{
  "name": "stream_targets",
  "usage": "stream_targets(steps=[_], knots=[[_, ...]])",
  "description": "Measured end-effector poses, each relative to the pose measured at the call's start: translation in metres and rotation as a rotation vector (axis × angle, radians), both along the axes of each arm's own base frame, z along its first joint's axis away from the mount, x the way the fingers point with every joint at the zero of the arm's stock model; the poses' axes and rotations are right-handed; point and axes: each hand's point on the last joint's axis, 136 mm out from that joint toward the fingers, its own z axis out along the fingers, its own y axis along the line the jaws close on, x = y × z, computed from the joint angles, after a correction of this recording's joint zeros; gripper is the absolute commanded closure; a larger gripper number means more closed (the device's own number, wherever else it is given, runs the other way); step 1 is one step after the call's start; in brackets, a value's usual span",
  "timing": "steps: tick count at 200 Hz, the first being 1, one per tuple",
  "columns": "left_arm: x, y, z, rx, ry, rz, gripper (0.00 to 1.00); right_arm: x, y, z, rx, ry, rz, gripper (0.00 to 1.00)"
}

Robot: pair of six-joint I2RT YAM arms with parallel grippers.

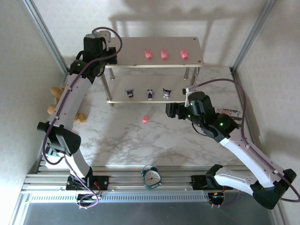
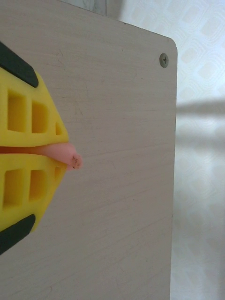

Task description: Place and organize the plastic toys onto the shelf

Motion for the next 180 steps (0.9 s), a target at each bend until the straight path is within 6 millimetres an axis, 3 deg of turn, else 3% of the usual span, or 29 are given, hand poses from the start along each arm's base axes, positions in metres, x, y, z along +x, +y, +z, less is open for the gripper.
stream_targets(steps=[88,129,180], knots=[[0.006,0.008,-0.007,0.042,0.017,0.035,0.95,0.003,0.002,-0.005,-0.009,0.011,0.001,0.08],[0.007,0.010,-0.007,0.059,0.015,0.045,0.76,0.003,0.005,-0.008,-0.012,0.020,0.007,0.08],[0.010,0.010,-0.009,0.058,0.017,0.046,0.73,0.003,0.006,-0.007,-0.009,0.023,0.013,0.08]])
